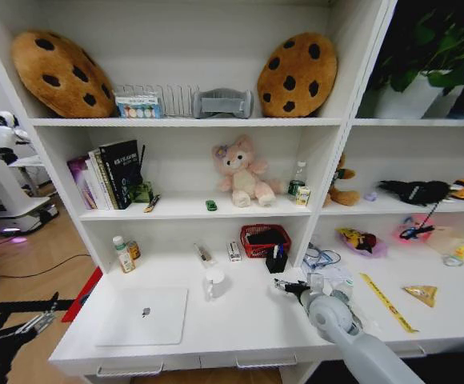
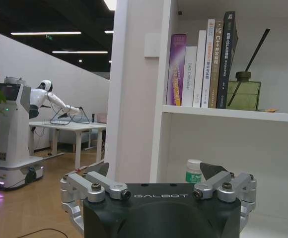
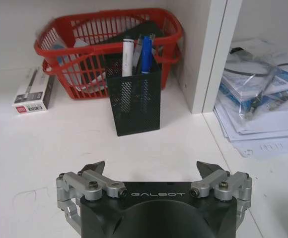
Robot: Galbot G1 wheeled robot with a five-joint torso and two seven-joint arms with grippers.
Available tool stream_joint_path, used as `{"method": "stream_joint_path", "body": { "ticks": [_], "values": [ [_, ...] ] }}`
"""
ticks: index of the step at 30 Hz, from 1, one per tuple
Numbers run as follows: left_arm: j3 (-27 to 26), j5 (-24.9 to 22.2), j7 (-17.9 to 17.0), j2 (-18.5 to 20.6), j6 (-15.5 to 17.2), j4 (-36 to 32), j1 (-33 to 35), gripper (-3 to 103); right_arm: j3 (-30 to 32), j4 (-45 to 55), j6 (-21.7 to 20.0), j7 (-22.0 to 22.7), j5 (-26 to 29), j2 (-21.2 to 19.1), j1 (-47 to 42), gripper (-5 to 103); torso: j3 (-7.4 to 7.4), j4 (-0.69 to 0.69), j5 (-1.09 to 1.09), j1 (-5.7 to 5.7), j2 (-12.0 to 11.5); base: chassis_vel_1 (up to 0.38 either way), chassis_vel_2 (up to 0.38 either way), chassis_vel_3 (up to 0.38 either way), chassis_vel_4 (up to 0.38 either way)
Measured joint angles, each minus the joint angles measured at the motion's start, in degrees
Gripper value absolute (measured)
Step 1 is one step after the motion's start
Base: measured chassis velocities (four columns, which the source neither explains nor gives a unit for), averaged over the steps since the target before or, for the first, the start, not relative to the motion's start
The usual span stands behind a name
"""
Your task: Organize the objects on the table.
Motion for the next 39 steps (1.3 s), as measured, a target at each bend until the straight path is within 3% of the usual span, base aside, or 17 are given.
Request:
{"method": "stream_joint_path", "body": {
  "ticks": [4,15,18,23,24,27,35,39],
  "values": [
    [0.0,0.0,0.0,0.0,0.0,0.0,0.0,100,1.5,-0.3,-3.5,4.2,6.3,-0.1,0.0,100,0.0,0.0,0.0,0.0,0.0,0.0,0.0,0.0,0.0],
    [0.0,0.0,0.0,0.0,0.0,0.0,0.0,100,4.0,-3.1,-3.6,4.6,10.8,1.1,0.0,103,0.0,-0.01,0.0,0.0,0.0,0.0,0.0,0.0,0.0],
    [0.0,0.0,0.0,0.0,0.0,0.0,0.0,100,4.0,-4.0,-3.5,4.4,11.0,1.3,0.4,97,0.0,0.0,0.0,0.01,0.0,0.0,0.0,0.0,0.0],
    [0.0,0.0,0.0,0.0,0.0,0.0,0.0,100,3.6,-4.9,-3.3,3.9,10.7,0.9,0.7,76,0.0,0.0,-0.01,0.01,0.0,0.0,0.0,0.0,0.0],
    [0.0,0.0,0.0,0.0,0.0,0.0,0.0,100,3.6,-4.9,-3.3,3.9,10.7,0.9,0.7,76,0.0,0.0,-0.01,0.01,0.0,0.0,0.0,0.0,0.0],
    [0.0,0.0,0.0,0.0,0.0,0.0,0.0,100,3.0,-4.5,-3.1,4.5,10.2,0.6,0.0,60,-0.01,0.0,-0.04,0.0,0.0,0.0,0.0,0.0,0.0],
    [0.0,0.0,0.0,0.0,0.0,0.0,0.0,100,3.1,-3.4,-2.8,5.5,9.2,1.0,-2.5,38,-0.03,0.0,-0.09,-0.01,0.0,0.0,0.0,0.0,0.0],
    [0.0,0.0,0.0,0.0,0.0,0.0,0.0,100,3.2,-3.6,-2.8,5.5,9.0,1.0,-2.3,17,-0.02,-0.02,-0.03,-0.01,0.0,0.0,0.0,0.0,0.0]
  ]
}}
